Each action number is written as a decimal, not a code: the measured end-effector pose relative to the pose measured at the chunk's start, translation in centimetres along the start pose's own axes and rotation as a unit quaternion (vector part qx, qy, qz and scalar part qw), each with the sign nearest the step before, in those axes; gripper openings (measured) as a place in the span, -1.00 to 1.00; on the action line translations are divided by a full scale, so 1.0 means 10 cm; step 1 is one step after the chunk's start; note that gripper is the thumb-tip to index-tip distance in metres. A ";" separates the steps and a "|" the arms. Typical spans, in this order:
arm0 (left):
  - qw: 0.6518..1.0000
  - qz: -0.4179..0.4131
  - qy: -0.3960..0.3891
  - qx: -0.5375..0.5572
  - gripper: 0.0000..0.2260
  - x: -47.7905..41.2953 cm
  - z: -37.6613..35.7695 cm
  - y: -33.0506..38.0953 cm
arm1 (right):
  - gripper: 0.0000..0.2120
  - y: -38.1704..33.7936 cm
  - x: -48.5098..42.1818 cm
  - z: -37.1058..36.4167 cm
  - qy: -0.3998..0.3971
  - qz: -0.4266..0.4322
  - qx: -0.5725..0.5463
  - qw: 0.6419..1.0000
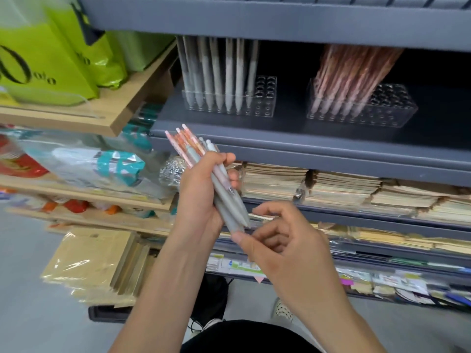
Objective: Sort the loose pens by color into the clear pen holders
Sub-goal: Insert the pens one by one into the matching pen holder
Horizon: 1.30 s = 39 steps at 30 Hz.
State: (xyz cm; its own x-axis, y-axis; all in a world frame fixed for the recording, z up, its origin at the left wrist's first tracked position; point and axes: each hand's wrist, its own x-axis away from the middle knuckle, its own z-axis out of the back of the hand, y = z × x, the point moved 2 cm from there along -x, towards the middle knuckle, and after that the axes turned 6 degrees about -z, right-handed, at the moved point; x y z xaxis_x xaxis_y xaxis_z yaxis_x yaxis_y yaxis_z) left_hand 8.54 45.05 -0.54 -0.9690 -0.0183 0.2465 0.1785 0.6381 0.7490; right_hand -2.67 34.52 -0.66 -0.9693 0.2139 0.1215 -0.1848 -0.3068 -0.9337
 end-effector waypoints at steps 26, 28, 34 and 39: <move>1.000 -0.009 0.013 0.026 -0.83 -0.03 0.36 0.25 | -0.79 0.00 0.24 0.10 -0.298 -0.112 -0.089 0.944; 0.999 -0.016 0.025 0.036 -0.85 -0.07 0.36 0.27 | -0.82 0.01 0.23 0.28 -0.327 -0.110 -0.086 0.935; 0.999 0.002 0.022 0.046 -0.88 -0.08 0.28 0.22 | -0.94 -0.02 -0.19 0.56 -0.181 -0.048 -0.108 0.976; 1.000 -0.005 0.012 0.019 -0.90 -0.04 0.26 0.18 | -0.91 -0.27 -0.89 0.57 -0.027 0.046 -0.061 0.997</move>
State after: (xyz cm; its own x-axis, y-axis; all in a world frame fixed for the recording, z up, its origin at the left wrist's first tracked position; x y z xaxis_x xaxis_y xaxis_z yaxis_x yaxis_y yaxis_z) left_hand 8.80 48.27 -0.89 -0.9663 -0.0439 0.2538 0.1610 0.6661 0.7283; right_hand 5.53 28.15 2.68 -0.9891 0.1387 0.0490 -0.0773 -0.2066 -0.9754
